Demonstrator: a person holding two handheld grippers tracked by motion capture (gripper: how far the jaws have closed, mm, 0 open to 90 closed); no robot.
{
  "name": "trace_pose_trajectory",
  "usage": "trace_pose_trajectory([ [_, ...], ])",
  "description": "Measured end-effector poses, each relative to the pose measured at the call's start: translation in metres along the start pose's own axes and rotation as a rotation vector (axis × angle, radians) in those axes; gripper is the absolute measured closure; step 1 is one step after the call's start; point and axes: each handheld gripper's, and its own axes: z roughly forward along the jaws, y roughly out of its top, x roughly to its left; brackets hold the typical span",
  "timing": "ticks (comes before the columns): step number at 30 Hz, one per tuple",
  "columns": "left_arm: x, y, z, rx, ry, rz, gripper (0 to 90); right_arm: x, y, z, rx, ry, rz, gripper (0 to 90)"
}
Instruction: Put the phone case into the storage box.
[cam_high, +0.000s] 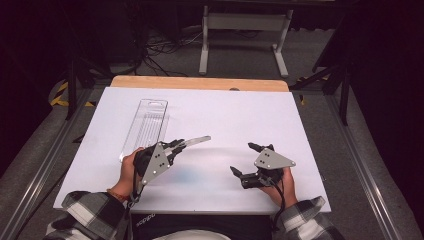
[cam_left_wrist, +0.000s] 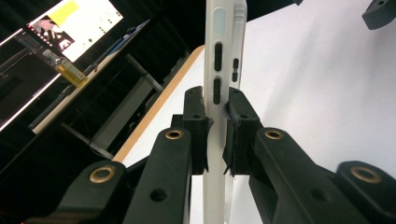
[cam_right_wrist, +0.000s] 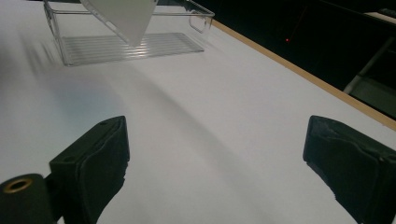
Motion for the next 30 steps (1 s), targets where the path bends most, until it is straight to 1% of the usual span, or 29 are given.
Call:
trace_pose_trajectory([
  [3,0.004,0.000,-0.003,-0.010,0.005,-0.020,81.5,-0.002,-0.002,-0.003,-0.004,-0.013,0.006,7.8],
  [4,0.004,0.000,-0.003,-0.010,0.005,-0.020,81.5,-0.002,-0.002,-0.003,-0.004,-0.013,0.006,7.8],
  [5,0.006,-0.001,-0.004,-0.015,0.006,-0.037,81.5,-0.003,-0.002,-0.003,-0.003,-0.016,0.009,7.8],
  [7,0.009,-0.001,-0.006,-0.020,0.010,-0.047,81.5,-0.005,-0.003,-0.004,-0.005,-0.027,0.011,7.8],
  [8,0.009,-0.001,-0.006,-0.020,0.010,-0.047,81.5,-0.005,-0.003,-0.004,-0.006,-0.030,0.010,7.8],
  [9,0.012,-0.002,-0.008,-0.024,0.013,-0.064,81.5,-0.005,-0.003,-0.004,-0.007,-0.031,0.008,7.8],
  [12,0.015,-0.003,-0.009,-0.029,0.018,-0.074,81.5,-0.005,-0.003,-0.004,-0.011,-0.039,0.003,7.7],
  [14,0.018,-0.004,-0.010,-0.036,0.014,-0.094,81.5,-0.005,-0.003,-0.004,-0.014,-0.042,0.003,7.6],
  [18,0.021,-0.005,-0.013,-0.041,0.023,-0.101,81.5,-0.005,-0.003,-0.005,-0.023,-0.061,-0.006,7.6],
  [21,0.024,-0.005,-0.015,-0.046,0.028,-0.117,81.5,-0.005,-0.003,-0.005,-0.025,-0.064,-0.008,7.7],
  [25,0.027,-0.007,-0.016,-0.048,0.034,-0.124,81.5,-0.005,-0.003,-0.005,-0.022,-0.067,-0.011,7.7],
  [27,0.029,-0.007,-0.017,-0.051,0.041,-0.129,81.5,-0.004,-0.003,-0.005,-0.025,-0.073,-0.023,7.7],
  [30,0.032,-0.008,-0.019,-0.054,0.045,-0.144,81.5,-0.005,-0.002,-0.005,-0.025,-0.074,-0.025,7.6],
])
